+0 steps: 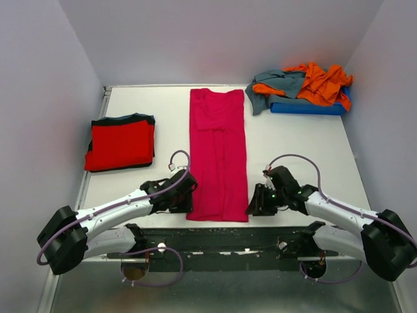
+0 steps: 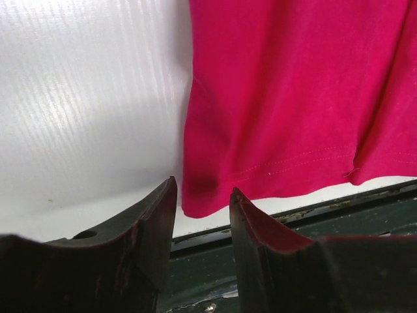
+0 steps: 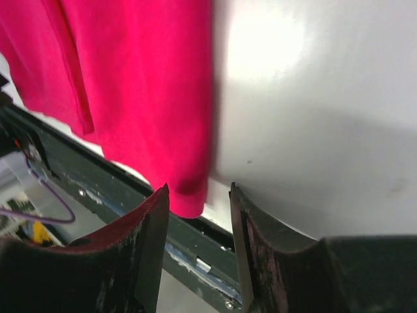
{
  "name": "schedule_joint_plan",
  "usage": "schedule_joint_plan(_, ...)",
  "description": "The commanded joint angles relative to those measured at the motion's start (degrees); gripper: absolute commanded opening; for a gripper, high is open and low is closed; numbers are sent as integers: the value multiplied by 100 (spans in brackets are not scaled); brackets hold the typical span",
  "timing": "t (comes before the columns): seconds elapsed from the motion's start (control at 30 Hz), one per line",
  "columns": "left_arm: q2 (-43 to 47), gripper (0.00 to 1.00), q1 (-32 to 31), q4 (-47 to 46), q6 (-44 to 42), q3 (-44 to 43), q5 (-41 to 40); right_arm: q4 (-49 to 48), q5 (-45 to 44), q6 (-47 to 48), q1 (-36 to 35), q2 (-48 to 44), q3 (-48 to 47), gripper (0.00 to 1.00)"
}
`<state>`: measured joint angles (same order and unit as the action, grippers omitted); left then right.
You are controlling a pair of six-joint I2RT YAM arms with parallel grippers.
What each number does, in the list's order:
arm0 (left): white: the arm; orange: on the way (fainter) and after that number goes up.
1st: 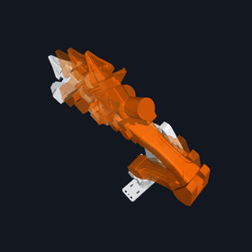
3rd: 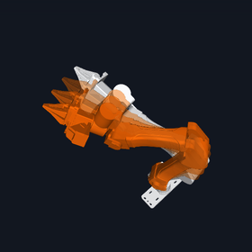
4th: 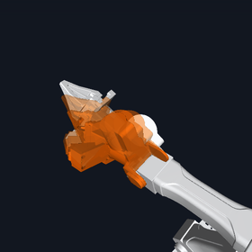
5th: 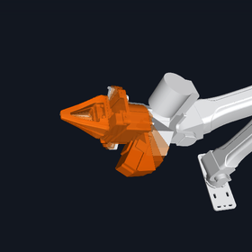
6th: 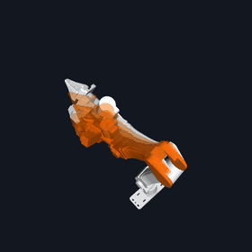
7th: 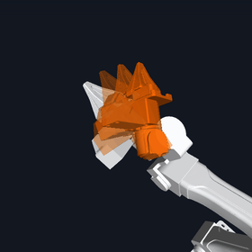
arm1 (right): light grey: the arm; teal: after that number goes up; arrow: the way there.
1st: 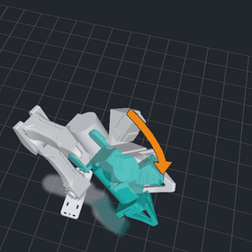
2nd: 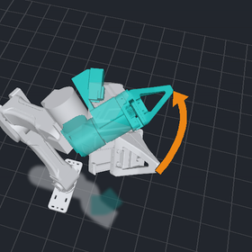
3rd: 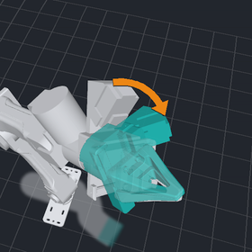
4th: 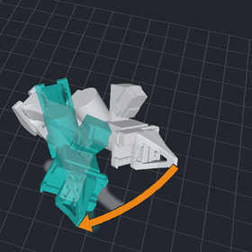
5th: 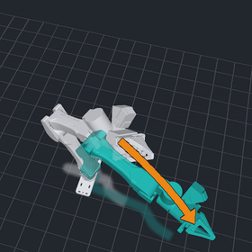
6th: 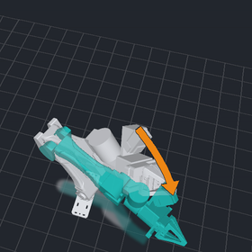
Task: Fold and stack the t-shirts
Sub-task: Grab the bottom of the folded rectangular tshirt with both arms
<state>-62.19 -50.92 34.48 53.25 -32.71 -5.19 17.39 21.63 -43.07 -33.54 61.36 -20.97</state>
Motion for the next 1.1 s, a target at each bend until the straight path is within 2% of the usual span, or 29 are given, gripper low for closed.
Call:
schedule_joint_plan(0.0,58,47,73,-240,106,98,221,-165,192,-237,-460,279,102,50)
schedule_joint_plan(0.07,67,44,73,-109,80,81,106,-209,114,-307,-574,402,84,47)
schedule_joint_plan(0.13,93,44,108,-29,62,63,97,-183,35,-369,-592,403,128,41)
schedule_joint_plan(0.27,155,40,126,-125,97,168,237,-87,8,-439,-592,254,216,18)
schedule_joint_plan(0.4,76,34,143,-275,141,300,422,168,-115,-439,-592,-1,199,5)
schedule_joint_plan(0.53,-100,28,143,-363,185,405,510,186,-80,-465,-592,-116,225,2)
schedule_joint_plan(0.6,-161,22,143,-407,212,449,510,186,-62,-465,-592,-133,225,1)
schedule_joint_plan(0.67,-196,5,143,-564,220,502,817,177,-45,-457,-592,-133,243,1)
schedule_joint_plan(0.7,-179,0,143,-661,255,528,922,195,-45,-448,-592,-142,234,1)
schedule_joint_plan(0.8,-13,0,135,-864,361,634,1187,370,-106,-422,-592,-221,138,1)
schedule_joint_plan(1.07,708,0,143,-381,607,643,1249,1117,-334,-360,-592,-915,-82,1)
